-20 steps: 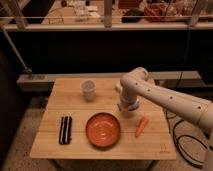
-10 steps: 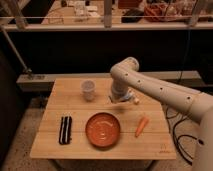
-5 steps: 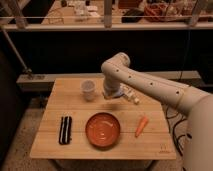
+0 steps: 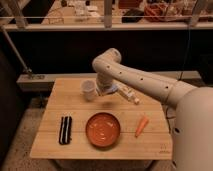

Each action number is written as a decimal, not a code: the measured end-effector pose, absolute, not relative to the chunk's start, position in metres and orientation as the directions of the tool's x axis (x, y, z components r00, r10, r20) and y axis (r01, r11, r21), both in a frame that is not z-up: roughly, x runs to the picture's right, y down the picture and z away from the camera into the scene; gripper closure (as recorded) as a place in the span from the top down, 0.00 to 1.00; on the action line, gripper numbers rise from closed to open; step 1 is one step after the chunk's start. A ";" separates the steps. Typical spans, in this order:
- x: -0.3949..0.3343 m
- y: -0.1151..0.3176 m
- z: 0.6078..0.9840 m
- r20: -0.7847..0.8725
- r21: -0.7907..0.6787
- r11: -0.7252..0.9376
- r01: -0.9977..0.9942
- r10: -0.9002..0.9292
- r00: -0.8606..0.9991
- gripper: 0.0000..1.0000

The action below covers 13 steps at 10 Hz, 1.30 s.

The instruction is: Place the white sponge in the ceramic cup

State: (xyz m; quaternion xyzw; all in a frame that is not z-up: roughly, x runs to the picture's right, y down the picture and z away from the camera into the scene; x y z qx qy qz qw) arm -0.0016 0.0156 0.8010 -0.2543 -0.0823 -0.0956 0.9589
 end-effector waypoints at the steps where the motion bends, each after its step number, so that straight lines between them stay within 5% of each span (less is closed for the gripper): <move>1: -0.007 0.013 0.801 0.210 -0.466 0.853 0.235 -0.151 0.966 0.06; 13: -0.052 -0.005 0.810 0.266 -0.402 0.853 0.333 -0.240 0.934 0.06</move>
